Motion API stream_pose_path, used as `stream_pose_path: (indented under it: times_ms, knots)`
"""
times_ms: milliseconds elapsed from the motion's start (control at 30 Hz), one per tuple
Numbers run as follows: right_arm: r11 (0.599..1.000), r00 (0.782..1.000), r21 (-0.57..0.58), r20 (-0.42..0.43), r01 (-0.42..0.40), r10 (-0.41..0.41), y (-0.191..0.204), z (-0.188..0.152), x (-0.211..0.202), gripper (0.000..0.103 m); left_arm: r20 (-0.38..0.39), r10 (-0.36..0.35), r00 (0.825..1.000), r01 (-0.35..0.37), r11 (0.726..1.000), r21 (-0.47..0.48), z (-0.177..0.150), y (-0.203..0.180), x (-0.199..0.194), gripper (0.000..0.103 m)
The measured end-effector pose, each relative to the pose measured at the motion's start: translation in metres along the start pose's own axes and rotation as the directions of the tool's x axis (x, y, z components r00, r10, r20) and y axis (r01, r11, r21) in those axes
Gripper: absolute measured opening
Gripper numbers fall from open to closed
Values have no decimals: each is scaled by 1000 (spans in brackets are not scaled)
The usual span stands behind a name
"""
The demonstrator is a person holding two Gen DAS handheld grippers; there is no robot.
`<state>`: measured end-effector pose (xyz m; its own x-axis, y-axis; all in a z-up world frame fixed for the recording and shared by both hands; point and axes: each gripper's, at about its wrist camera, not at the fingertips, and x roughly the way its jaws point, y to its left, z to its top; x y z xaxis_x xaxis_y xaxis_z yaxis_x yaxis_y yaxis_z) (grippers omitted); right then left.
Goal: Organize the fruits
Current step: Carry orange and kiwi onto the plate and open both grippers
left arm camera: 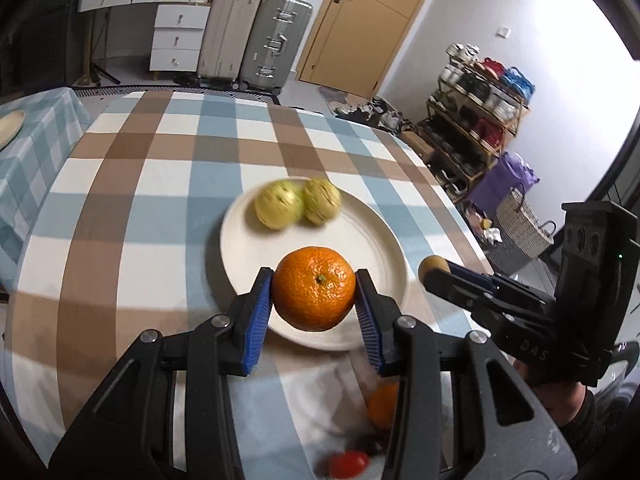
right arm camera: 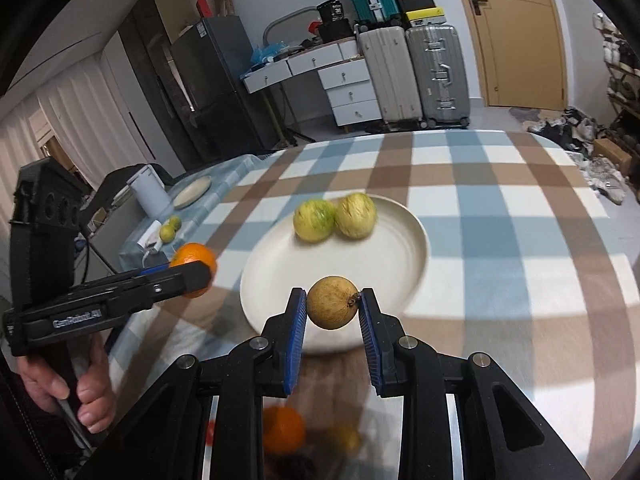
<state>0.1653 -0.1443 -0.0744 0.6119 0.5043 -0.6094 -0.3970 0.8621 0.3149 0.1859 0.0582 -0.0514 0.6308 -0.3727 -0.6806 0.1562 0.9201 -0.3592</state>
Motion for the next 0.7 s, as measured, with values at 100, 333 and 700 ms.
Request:
stream_pose_path:
  times_ms: [100,333,700]
  knots:
    - [1000,1000,1,-16,-27,27,1,17,20,27,-9,10,1000,-11,1000,-14,15,14,18,37]
    - [997,995,17,-73,-74,75,1,43,68,27,-42,30,999,-31,999,-23,35,40,64,37]
    - [997,985,29,-155,-70,73,0,48,120,27,-78,20,997,-22,999,-31,38,52,103,38]
